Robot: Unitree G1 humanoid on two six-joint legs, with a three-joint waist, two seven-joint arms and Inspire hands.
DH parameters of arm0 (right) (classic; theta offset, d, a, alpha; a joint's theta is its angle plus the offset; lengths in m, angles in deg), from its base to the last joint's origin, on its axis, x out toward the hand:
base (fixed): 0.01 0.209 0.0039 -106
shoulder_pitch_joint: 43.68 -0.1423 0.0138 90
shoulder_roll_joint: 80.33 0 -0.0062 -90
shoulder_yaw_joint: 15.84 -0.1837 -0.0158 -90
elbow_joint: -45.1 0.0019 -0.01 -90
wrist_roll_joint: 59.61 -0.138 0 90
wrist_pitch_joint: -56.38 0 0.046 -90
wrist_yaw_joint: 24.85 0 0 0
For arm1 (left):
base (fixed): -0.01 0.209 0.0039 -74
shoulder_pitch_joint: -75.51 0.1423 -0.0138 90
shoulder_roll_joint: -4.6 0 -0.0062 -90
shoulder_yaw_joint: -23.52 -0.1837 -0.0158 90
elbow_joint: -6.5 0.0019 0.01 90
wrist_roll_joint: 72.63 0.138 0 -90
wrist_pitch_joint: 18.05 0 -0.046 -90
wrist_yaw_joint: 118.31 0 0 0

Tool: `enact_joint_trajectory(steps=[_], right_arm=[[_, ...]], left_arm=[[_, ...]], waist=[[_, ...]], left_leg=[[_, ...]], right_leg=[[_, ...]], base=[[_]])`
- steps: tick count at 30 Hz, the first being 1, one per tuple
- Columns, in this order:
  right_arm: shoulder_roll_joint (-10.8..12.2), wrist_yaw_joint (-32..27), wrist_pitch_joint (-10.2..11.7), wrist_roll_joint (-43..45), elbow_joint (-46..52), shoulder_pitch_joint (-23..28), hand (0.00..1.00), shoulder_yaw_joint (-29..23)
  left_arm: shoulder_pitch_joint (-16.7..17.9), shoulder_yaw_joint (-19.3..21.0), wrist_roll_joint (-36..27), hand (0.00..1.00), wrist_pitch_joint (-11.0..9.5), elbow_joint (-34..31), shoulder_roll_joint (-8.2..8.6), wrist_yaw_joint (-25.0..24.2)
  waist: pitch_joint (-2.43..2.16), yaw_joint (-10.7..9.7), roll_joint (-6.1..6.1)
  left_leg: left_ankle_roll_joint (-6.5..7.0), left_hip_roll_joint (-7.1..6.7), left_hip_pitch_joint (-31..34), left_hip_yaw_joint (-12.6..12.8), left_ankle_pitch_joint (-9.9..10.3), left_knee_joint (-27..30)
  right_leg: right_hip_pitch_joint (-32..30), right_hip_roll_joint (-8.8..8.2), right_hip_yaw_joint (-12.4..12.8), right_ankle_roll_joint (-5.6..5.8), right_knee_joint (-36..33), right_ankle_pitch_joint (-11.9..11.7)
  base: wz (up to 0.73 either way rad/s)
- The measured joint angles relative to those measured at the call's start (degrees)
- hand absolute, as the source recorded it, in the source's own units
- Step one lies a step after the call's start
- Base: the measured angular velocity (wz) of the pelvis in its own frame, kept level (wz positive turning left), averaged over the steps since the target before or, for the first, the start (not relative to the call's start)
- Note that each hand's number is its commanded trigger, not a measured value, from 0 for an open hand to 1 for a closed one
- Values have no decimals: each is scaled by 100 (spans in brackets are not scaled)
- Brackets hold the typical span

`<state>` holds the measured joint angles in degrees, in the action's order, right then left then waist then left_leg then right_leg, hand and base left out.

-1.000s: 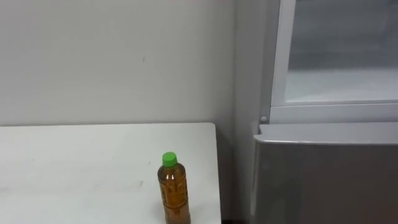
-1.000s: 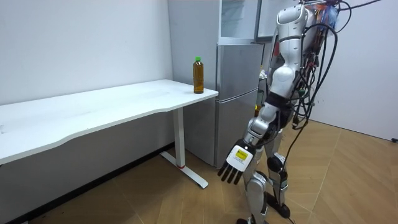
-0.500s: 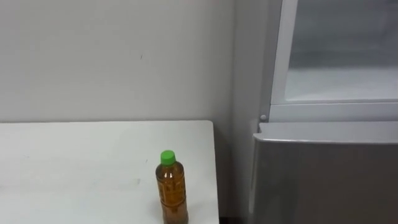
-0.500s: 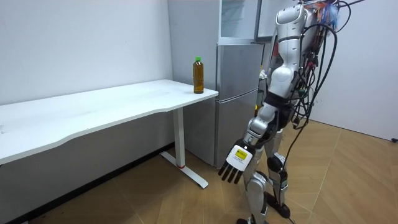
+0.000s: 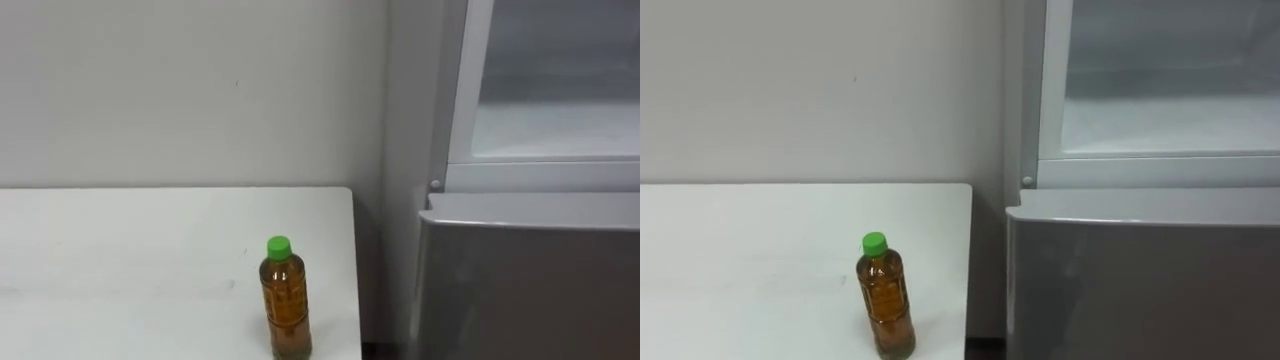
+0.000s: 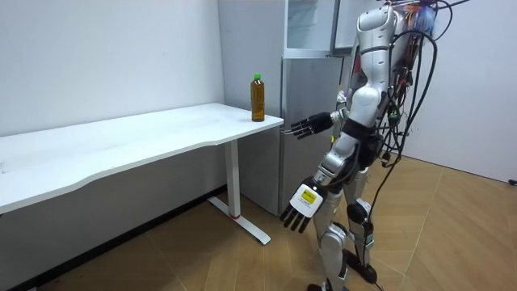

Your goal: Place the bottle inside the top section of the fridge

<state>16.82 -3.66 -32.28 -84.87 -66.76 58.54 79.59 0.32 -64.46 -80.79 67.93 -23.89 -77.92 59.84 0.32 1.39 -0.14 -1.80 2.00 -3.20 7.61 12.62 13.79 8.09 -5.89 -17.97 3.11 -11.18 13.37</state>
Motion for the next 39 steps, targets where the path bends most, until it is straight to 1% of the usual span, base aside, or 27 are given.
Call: enact_joint_trajectory(steps=[2, 3, 4, 7, 11, 16, 19, 25, 28, 30, 32, 36, 39], right_arm=[[0, 19, -22, 13, 144, 7, 0, 31], [-3, 21, -29, 49, 316, 6, 0, 36], [-6, 27, -29, 51, 538, 9, 0, 59], [0, 145, -26, 51, 889, 4, 0, 128], [5, 247, -23, 26, 1494, -38, 0, 150], [-15, 284, -23, -96, 1912, -316, 0, 306], [-65, 284, -24, -148, 2334, -344, 0, 302], [-103, 258, -25, -149, 2444, -680, 0, 288], [-173, 83, -25, -171, 2444, -931, 0, 286], [-204, 52, -25, -173, 2444, -1013, 0, 277], [-217, 4, -25, -181, 2444, -1090, 0, 265], [-240, -121, -26, -356, 2443, -1192, 0, 225], [-246, -153, -26, -408, 2444, -1362, 0, 226]], left_arm=[[-6, 0, 40, 0, 1, -48, -1, -9], [-12, 4, 113, 0, 1, -88, -5, -36], [-7, 4, 149, 0, -1, -127, -15, -81], [-13, 5, 148, 0, -1, -117, -23, -122], [-44, 1, 137, 0, -7, -104, -23, -131], [-33, -9, 121, 0, -7, -112, -42, -130], [14, 2, 156, 0, 3, -216, -52, -130], [41, -7, 150, 0, 23, -236, -71, -130], [97, -22, 153, 0, 24, -239, -136, -130], [136, -11, 152, 0, 26, -239, -160, -130], [156, -1, 151, 0, 36, -238, -178, -130], [127, 2, 151, 0, 101, -235, -202, -156], [114, 4, 152, 0, 120, -235, -208, -186]], waist=[[1, 59, -4], [-7, 68, -18], [4, 86, -20], [3, 159, -10], [9, 332, 14], [-1, 380, 67], [-4, 384, 73], [-7, 395, 94], [-10, 399, 156], [-11, 411, 199], [2, 428, 234], [8, 526, 282], [13, 530, 275]], left_leg=[[1, 2, 21, 0, 1, -1], [1, 6, 65, 0, 1, 0], [1, 7, 75, 0, 0, -7], [2, 7, 43, 7, 0, -16], [3, 22, 56, 32, -1, -18], [4, 25, 64, 32, -2, -7], [4, 26, 80, 32, -2, -8], [4, 26, 58, 30, -3, -9], [4, 26, 34, 20, -4, -7], [3, 26, 37, 9, -4, -8], [3, 26, 44, -3, -4, -6], [3, 25, 53, -65, -4, 13], [3, 22, 58, -137, -4, 35]], right_leg=[[-36, -2, -1, 0, -42, 0], [-91, -2, 0, -1, -60, -1], [-112, -2, 4, -7, -69, -4], [-106, -2, 36, -7, -88, -4], [-160, -3, 67, -7, -154, -4], [-149, -3, 55, -11, -157, -7], [-120, -4, 44, -11, -156, -8], [-114, -4, 43, -11, -157, -8], [-114, -2, 27, -11, -147, -8], [-92, -2, 11, -11, -146, -8], [-64, -2, -9, -11, -145, -9], [-24, -4, -98, -13, -136, -11], [17, -3, -180, -13, -134, -11]], base=[[0], [0], [0], [-4], [-2], [0], [0], [0], [0], [2], [5], [8], [12]])
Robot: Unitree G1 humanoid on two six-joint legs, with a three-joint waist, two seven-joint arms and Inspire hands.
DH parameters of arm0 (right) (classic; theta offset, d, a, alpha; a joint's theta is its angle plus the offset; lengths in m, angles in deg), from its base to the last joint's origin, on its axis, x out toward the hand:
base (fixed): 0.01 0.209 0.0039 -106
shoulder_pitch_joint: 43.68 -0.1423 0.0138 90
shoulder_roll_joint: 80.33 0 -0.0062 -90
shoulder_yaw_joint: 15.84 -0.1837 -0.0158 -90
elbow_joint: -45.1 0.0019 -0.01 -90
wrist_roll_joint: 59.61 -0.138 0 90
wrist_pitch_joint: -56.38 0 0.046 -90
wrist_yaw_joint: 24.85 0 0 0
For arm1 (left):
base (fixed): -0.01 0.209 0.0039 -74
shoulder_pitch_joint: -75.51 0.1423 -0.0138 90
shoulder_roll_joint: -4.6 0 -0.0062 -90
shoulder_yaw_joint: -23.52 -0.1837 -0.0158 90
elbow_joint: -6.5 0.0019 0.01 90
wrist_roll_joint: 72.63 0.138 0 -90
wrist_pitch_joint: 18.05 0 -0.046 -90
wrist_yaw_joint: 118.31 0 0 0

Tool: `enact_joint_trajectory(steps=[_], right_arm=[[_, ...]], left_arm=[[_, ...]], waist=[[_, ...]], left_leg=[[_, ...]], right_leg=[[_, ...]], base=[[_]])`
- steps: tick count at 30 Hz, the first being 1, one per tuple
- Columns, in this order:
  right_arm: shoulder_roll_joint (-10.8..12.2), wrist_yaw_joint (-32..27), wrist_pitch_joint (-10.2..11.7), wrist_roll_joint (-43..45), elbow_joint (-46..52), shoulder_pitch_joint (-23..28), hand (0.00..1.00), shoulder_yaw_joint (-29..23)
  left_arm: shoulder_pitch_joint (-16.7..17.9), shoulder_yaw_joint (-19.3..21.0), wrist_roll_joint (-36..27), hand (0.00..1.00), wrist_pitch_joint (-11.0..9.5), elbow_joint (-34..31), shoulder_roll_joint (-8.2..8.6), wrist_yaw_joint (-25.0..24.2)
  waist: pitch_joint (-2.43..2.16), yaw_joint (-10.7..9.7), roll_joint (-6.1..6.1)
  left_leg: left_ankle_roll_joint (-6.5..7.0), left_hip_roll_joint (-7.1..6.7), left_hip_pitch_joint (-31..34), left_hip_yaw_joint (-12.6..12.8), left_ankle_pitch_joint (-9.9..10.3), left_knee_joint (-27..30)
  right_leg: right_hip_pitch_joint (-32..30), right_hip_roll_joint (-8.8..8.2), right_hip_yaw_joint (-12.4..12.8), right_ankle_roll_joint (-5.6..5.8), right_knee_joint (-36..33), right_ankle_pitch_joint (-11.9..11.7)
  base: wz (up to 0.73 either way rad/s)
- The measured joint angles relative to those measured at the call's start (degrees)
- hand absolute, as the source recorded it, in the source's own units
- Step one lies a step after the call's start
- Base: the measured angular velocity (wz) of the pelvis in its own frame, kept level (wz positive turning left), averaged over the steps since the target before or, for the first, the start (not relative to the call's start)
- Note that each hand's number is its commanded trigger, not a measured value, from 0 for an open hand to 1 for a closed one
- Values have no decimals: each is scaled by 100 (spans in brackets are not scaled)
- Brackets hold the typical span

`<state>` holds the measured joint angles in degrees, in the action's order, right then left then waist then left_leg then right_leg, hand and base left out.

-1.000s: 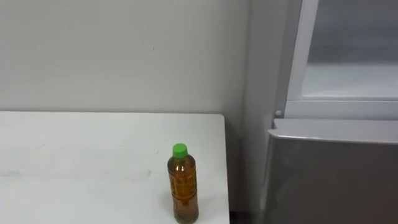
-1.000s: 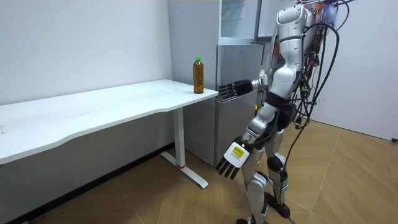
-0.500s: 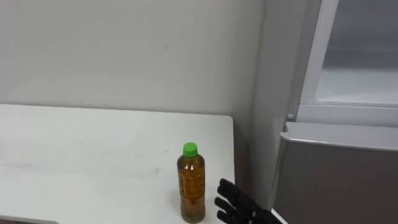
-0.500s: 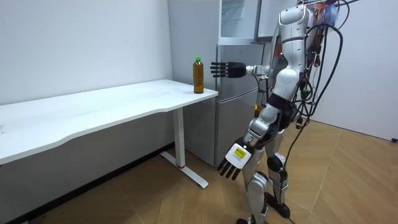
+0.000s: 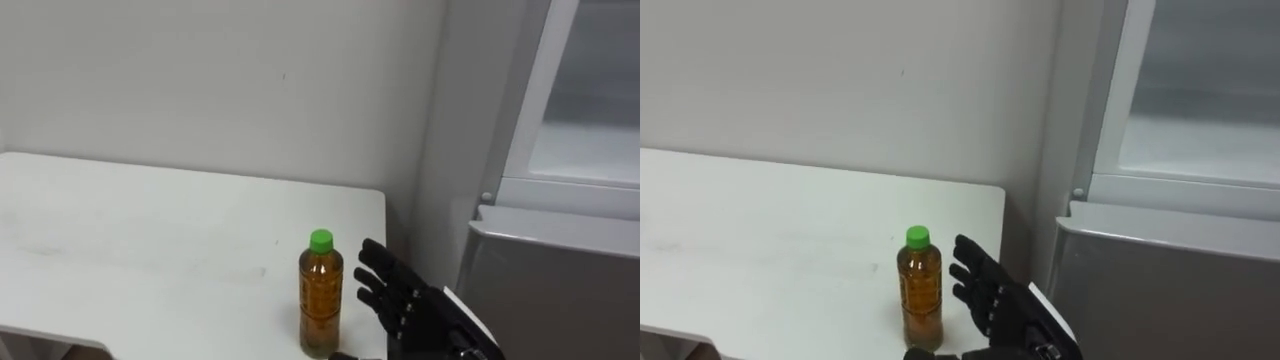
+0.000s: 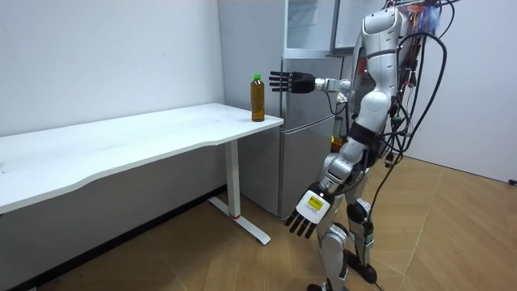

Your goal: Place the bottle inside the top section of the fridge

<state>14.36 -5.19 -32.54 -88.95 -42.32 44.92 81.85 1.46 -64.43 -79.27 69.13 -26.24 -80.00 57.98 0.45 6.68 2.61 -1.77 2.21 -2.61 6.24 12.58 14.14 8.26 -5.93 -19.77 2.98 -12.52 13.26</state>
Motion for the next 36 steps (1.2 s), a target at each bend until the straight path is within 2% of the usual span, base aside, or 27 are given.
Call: enact_joint_trajectory(steps=[8, 11, 16, 22, 28, 31, 33, 36], right_arm=[[-92, -248, 0, -342, -11, -319, 0, 4], [-280, -351, -2, -421, -213, -420, 0, -1], [-372, -647, -19, -421, -709, -740, 0, -11], [-490, -829, -21, -500, -1124, -976, 0, -14], [-495, -1026, -21, -670, -1173, -976, 0, -4], [-490, -1173, -21, -670, -1174, -994, 0, -4], [-482, -1250, -21, -670, -1173, -1000, 0, -2], [-483, -1348, -21, -663, -1174, -1077, 0, 13]], left_arm=[[-3, -6, 1, 0, 23, 5, -37, -38], [1, 16, 5, 0, 61, 2, -58, -39], [-24, 113, 235, 0, 292, 15, -112, -47], [43, 105, 465, 0, 421, 19, -129, -77], [270, 39, 510, 0, 543, 16, -134, -86], [242, -1, 574, 0, 592, 10, -137, -107], [232, -3, 647, 0, 637, 9, -137, -142], [221, -50, 761, 0, 662, -8, -138, -165]], waist=[[-6, 38, 54], [6, 131, 89], [4, 164, 128], [0, 278, 119], [10, 331, 140], [40, 340, 206], [27, 342, 241], [32, 354, 238]], left_leg=[[-4, -13, 9, -145, -2, 28], [-5, -13, 13, -165, -3, 59], [-6, -27, 189, -298, -3, 162], [-4, -33, 410, -382, -9, 257], [3, -56, 455, -449, -21, 259], [4, -66, 532, -496, -52, 259], [6, -71, 605, -524, -62, 277], [8, -75, 693, -537, -62, 338]], right_leg=[[85, -2, -211, 0, 0, 0], [72, -4, -229, 0, 0, 0], [36, -3, -364, 0, 4, 0], [-84, 1, -424, -5, 2, -3], [-109, -6, -428, -9, 1, -5], [-149, -11, -474, -9, 1, -5], [-193, -13, -513, -9, 1, -5], [-242, -14, -518, -13, 1, -8]], base=[[10], [3], [12], [8], [5], [12], [9], [2]])
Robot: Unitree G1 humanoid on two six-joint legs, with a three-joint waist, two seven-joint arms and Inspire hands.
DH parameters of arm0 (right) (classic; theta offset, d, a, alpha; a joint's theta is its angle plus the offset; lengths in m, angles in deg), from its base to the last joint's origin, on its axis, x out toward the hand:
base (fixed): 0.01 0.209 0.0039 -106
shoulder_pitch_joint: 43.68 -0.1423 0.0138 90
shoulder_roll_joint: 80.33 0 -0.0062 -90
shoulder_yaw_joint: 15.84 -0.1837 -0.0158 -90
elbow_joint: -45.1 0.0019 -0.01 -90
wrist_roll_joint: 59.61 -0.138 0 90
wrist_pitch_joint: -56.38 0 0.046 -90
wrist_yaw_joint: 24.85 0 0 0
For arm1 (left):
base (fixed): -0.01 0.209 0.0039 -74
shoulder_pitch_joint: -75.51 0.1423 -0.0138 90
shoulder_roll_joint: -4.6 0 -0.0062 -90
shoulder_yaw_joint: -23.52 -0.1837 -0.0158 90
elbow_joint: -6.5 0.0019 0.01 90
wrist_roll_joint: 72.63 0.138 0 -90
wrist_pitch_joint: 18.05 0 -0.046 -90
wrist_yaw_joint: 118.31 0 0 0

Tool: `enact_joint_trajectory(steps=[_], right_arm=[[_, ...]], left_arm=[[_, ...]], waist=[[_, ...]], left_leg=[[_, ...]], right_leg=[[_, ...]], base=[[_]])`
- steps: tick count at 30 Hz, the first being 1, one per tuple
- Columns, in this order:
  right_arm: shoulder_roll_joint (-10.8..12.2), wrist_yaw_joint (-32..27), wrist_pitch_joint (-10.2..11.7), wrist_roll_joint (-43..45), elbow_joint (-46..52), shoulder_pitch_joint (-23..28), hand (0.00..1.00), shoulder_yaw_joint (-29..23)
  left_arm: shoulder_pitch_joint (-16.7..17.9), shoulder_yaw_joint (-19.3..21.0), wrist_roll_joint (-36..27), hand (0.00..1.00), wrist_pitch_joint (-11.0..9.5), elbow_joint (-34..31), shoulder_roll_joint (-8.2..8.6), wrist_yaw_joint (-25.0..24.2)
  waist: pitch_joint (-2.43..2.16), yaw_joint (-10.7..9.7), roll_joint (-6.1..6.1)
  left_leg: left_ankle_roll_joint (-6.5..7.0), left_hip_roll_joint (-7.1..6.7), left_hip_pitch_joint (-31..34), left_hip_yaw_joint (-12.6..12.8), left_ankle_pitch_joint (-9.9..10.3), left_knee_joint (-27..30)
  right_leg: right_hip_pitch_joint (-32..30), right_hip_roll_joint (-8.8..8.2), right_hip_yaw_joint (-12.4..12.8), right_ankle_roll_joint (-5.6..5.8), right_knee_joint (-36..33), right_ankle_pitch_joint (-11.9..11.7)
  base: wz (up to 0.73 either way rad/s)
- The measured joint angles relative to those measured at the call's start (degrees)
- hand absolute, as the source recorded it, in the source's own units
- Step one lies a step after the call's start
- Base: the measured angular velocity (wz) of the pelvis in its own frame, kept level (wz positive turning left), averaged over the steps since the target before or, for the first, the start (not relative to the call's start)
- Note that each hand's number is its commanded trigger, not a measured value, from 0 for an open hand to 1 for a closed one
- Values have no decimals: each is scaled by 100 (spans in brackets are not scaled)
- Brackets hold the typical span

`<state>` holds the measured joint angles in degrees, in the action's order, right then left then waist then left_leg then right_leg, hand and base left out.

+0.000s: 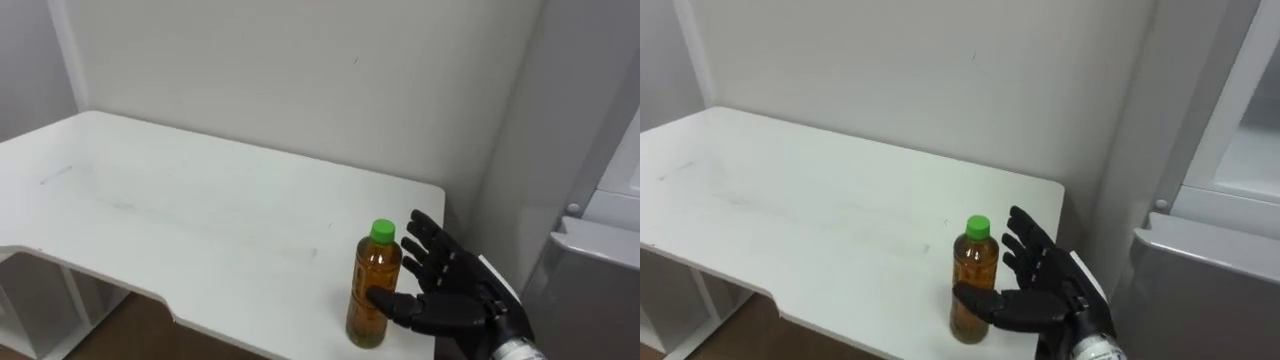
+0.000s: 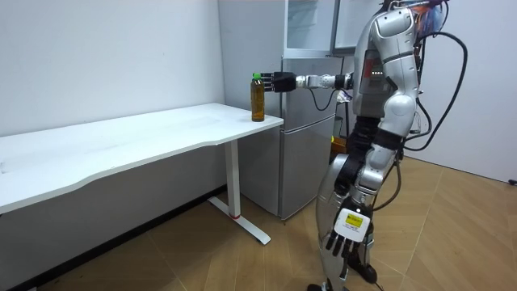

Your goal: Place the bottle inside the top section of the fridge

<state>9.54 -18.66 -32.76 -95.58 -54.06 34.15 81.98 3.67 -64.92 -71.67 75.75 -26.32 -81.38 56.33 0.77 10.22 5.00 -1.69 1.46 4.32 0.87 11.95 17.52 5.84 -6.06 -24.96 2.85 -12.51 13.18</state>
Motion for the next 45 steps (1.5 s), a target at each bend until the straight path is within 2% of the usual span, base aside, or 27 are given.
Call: enact_joint_trajectory(steps=[5, 8, 10, 17, 26, 31, 36, 42, 45], right_arm=[[3, -194, 0, 3, 0, -139, 0, 2], [11, -396, -4, 3, -32, -280, 0, 22], [18, -581, -36, 21, -186, -438, 0, 138], [17, -1215, -48, 164, -417, -584, 0, 445], [33, -2102, -47, 1205, -626, -601, 0, 525], [87, -2612, -45, 1503, -1101, -757, 0, 777], [146, -2878, -63, 1636, -1258, -756, 0, 911], [303, -3130, -72, 1633, -1387, -757, 0, 903], [312, -3183, -72, 1633, -1494, -756, 0, 905]], left_arm=[[-89, 4, 95, 0, 20, 21, 1, 0], [-169, -1, 99, 0, 121, 18, 1, 0], [-186, -54, 97, 0, 218, 18, -5, 0], [-238, -191, 98, 0, 252, 20, -9, 0], [-234, -209, 246, 0, 262, 15, -12, 0], [-240, -420, 248, 0, 323, 4, -28, 1], [-219, -457, 246, 0, 400, -39, -27, 2], [-204, -509, 246, 0, 461, -120, -23, 3], [-181, -510, 247, 0, 468, -209, -23, 4]], waist=[[10, 78, -16], [9, 130, -16], [11, 142, -18], [17, 158, -27], [30, 322, 4], [33, 389, -1], [49, 402, -29], [46, 416, -41], [45, 423, -56]], left_leg=[[5, -1, 68, -23, -3, 11], [6, -3, 144, -63, -3, 43], [8, -12, 167, -91, -2, 115], [8, -13, 165, -94, -3, 118], [8, -15, 166, -108, -9, 57], [8, -18, 203, -132, -8, 63], [8, -32, 252, -202, -9, 93], [11, -52, 297, -264, -13, 129], [14, -59, 303, -278, -14, 128]], right_leg=[[-30, 5, -15, -6, -9, -4], [-93, 10, -44, -22, -13, -13], [-92, 9, -47, -24, -16, -15], [-87, 9, -57, -24, -19, -15], [-86, 8, -81, -23, -23, -14], [-90, 11, -104, -23, -11, -15], [-98, 12, -181, -22, -4, -15], [-99, 12, -207, -22, -2, -15], [-94, 10, -212, -22, -2, -15]], base=[[1], [7], [4], [0], [1], [3], [7], [6], [1]])
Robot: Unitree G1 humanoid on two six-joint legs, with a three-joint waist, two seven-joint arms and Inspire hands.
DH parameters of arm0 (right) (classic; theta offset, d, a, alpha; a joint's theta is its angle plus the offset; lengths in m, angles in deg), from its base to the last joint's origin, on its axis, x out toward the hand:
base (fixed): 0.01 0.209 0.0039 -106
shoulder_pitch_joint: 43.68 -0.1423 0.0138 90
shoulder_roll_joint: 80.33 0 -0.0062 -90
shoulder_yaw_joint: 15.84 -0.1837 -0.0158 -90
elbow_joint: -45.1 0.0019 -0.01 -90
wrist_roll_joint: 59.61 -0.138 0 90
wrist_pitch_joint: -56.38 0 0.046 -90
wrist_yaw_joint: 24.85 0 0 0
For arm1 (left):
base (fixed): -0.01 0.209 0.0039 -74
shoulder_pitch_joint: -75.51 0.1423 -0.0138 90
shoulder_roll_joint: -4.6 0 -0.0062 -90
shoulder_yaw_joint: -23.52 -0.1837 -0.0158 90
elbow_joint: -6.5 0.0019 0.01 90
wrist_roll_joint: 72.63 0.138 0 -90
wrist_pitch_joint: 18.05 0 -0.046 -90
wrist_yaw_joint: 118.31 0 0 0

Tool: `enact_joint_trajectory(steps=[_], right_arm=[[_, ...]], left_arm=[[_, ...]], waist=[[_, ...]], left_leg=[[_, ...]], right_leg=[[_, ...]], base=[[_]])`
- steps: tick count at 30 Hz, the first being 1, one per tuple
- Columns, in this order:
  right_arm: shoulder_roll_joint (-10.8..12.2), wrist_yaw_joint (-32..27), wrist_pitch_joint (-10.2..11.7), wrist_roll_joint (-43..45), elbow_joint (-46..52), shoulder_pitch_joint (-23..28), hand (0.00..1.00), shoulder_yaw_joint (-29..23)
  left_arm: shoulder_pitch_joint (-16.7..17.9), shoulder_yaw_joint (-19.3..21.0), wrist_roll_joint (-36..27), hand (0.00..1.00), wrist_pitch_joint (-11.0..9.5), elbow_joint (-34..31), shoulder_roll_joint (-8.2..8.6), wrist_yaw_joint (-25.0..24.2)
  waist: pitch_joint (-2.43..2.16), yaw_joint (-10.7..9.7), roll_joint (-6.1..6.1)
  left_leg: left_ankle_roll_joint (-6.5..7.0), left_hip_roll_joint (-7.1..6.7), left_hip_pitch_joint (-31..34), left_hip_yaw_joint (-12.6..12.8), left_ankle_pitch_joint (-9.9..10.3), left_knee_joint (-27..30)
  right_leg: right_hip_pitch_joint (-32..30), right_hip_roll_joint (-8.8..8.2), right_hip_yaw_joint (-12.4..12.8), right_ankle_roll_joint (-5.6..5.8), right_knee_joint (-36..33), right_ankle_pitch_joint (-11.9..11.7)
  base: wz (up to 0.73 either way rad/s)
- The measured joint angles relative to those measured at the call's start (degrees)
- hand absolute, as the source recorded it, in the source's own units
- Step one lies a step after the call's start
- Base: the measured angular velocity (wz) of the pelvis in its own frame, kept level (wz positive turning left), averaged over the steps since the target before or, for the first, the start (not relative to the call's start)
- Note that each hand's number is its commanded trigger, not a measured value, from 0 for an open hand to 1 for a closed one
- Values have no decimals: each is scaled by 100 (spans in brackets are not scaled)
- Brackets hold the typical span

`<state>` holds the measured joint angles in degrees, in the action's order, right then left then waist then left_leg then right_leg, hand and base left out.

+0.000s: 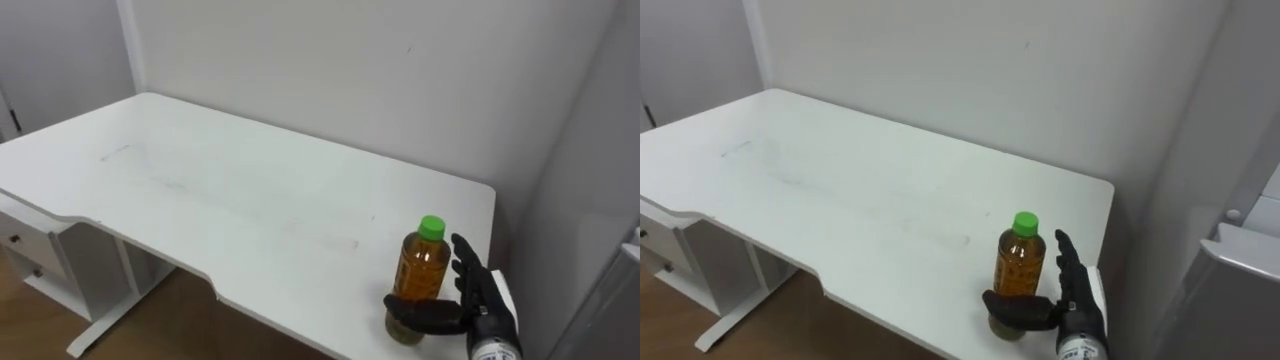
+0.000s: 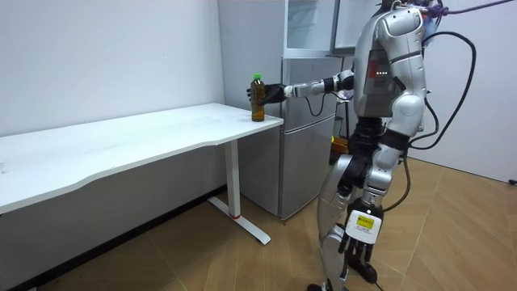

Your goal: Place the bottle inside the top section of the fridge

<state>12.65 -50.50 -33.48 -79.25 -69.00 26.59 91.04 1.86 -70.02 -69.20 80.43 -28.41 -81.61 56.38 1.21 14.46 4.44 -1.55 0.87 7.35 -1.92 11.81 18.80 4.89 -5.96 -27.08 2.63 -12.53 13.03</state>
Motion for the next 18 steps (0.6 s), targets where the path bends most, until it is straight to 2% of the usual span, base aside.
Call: enact_joint_trajectory(steps=[3, 9, 18], right_arm=[[16, -69, 0, -9, -34, 0, 0, 6], [196, -227, 1, -9, -293, 0, 0, 6], [201, -459, 19, -17, -473, -2, 0, 7]], left_arm=[[-2, -1, -1, 0, 0, 2, 2, 11], [-3, -4, -2, 0, -3, 2, 3, 22], [-10, -50, -46, 0, -30, 2, 2, 16]], waist=[[3, 7, -24], [5, 15, -70], [-1, 19, -87]], left_leg=[[0, 0, 3, 0, 0, -2], [3, 0, 15, 0, -5, -4], [4, -15, 17, -44, -34, 9]], right_leg=[[-1, 0, -1, 0, 0, 0], [-10, 0, -3, 0, -1, 0], [-3, -10, -78, 0, -3, 0]], base=[[0], [0], [2]])
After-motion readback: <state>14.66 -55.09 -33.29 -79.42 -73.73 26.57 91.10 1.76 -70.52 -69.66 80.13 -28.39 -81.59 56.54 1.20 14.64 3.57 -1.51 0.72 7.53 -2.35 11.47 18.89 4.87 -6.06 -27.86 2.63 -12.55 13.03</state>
